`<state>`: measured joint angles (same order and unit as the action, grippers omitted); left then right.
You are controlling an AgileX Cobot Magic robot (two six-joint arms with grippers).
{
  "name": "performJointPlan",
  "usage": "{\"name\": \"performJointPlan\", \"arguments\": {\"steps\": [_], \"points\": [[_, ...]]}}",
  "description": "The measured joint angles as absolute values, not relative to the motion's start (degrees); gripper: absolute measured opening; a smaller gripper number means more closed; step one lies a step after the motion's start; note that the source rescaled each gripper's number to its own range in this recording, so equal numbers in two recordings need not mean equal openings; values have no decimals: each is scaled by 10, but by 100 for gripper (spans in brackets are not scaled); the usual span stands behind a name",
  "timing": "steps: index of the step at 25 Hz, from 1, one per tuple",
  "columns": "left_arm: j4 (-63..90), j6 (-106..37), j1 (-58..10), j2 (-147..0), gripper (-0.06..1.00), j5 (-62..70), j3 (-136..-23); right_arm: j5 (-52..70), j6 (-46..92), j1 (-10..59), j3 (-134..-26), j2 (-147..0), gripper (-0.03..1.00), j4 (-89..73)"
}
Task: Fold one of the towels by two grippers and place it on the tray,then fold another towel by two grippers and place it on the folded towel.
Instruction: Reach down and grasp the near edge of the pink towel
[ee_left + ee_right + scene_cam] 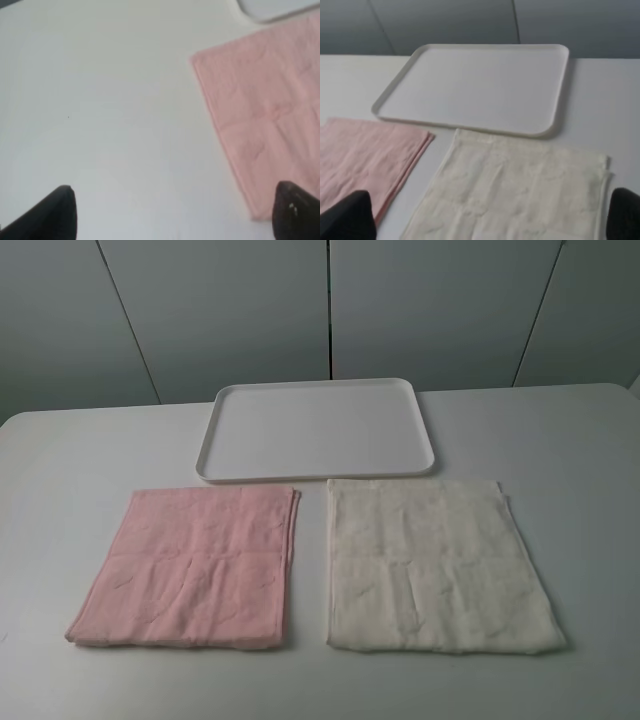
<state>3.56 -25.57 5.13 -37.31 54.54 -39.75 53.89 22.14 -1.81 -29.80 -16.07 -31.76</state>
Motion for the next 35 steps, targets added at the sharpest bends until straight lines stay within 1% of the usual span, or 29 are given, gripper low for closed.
{"name": "performJointPlan", "arguments": {"steps": [5, 9, 11, 13, 17, 19, 24, 29, 35], "points": [[0, -404, 16, -522, 100, 545, -459, 533, 438, -18, -335, -330, 100, -421], [-8, -503, -21, -612, 100, 544, -464, 542, 605, -16, -374, -460, 100, -515], [-11, -521, -44, -652, 100, 540, -464, 542, 654, 1, -397, -512, 100, -530], [-12, -544, -68, -693, 100, 537, -464, 533, 676, 45, -418, -556, 100, -525], [-27, -578, -103, -765, 100, 535, -465, 488, 684, 167, -453, -621, 100, -492], [-34, -586, -117, -795, 100, 535, -465, 472, 674, 239, -468, -653, 100, -464], [-48, -601, -166, -867, 100, 526, -462, 455, 590, 399, -520, -755, 100, -328], [-87, -603, -185, -926, 100, 502, -422, 454, 548, 483, -582, -842, 100, -275], [-107, -627, -185, -932, 100, 456, -378, 451, 532, 565, -639, -945, 100, -247]]}}
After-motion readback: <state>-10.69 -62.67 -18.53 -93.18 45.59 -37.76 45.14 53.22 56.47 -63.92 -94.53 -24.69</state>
